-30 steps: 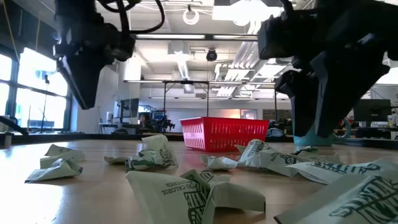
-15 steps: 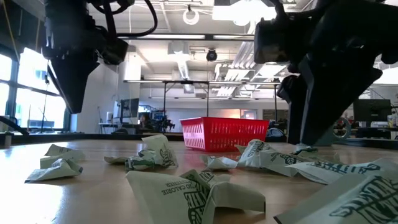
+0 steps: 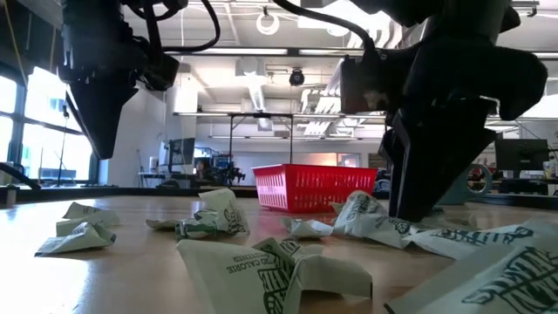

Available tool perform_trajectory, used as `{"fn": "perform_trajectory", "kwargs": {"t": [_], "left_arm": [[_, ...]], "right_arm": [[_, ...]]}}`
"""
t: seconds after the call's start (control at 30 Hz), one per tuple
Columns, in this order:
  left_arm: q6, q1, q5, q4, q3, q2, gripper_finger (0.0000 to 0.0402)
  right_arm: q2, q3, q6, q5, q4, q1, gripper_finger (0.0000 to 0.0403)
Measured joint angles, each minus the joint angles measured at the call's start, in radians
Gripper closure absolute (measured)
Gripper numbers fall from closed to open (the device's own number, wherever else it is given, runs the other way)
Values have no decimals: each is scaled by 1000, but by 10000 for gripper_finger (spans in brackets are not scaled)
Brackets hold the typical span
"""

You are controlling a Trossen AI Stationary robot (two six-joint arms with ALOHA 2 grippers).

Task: Pick and place items into bin
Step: Put the truvia packet into the red bin, then put the stevia packet into the red bin

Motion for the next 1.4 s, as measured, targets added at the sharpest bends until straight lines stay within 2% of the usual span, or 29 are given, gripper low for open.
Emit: {"fn": "perform_trajectory", "kwargs": {"t": [0.23, 0.37, 0.53, 0.7, 0.83, 0.9, 1.0, 1.17, 1.3, 1.4], "left_arm": [[1, 2, -3, -15, 1, 0, 218], [4, 2, -11, -15, 1, 0, 218], [5, 2, -13, -15, 1, 0, 218], [3, 2, -13, -15, 1, 0, 218], [1, 2, -17, -3, 1, 0, 218], [2, 2, -23, 15, 1, 0, 218], [5, 2, -26, 54, 1, 0, 218], [-8, 2, -15, 83, 1, 0, 218], [-23, 2, -13, 88, 1, 0, 218], [-25, 2, -14, 95, 1, 0, 218]], "right_arm": [[-3, 0, 21, 61, -55, 15, 230], [-20, -2, 52, 56, -79, 2, 294], [-86, -2, 58, 108, -101, -21, 388], [-223, -2, 110, 228, -204, -57, 383], [-313, 0, 74, 317, -242, -134, 397], [-320, 0, 27, 292, -212, -207, 392], [-290, 0, -50, 152, -101, -315, 369], [-220, 0, -65, -30, -38, -422, 296], [-234, 0, -60, -108, -84, -426, 215], [-270, 0, -107, -92, -160, -349, 163]]}}
